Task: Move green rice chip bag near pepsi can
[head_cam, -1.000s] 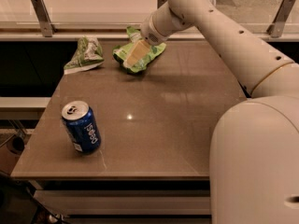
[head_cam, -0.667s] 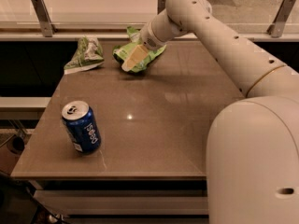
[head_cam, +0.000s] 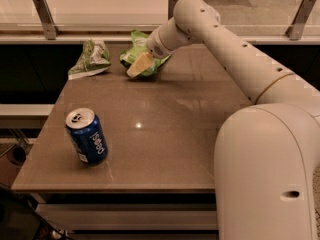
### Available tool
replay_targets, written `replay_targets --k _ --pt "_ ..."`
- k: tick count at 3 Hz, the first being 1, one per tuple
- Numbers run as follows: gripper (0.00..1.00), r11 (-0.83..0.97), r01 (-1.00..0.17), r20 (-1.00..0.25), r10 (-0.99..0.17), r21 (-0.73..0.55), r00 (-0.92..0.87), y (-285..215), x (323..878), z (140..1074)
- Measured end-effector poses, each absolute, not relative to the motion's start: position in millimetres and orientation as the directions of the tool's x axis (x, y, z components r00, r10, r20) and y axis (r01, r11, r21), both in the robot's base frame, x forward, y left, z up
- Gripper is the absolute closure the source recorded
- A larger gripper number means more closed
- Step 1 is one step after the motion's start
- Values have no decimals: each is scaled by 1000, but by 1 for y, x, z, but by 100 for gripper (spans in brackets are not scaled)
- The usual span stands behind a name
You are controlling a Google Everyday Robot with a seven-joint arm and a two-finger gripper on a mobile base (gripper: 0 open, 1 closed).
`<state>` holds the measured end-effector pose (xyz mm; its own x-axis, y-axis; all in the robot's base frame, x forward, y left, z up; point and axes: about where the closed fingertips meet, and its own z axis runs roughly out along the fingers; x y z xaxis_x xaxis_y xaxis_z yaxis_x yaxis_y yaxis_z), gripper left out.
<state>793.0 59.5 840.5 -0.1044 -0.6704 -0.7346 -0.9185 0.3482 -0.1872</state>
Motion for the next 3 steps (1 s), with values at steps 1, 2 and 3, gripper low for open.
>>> replay_targets --k 1,2,3 --pt "64 345 -920 -734 -671 -184 -105 62 793 838" --pt "87 345 -920 -734 -671 -184 -105 62 793 839" --pt "100 345 -920 -734 -671 -184 -105 62 793 839"
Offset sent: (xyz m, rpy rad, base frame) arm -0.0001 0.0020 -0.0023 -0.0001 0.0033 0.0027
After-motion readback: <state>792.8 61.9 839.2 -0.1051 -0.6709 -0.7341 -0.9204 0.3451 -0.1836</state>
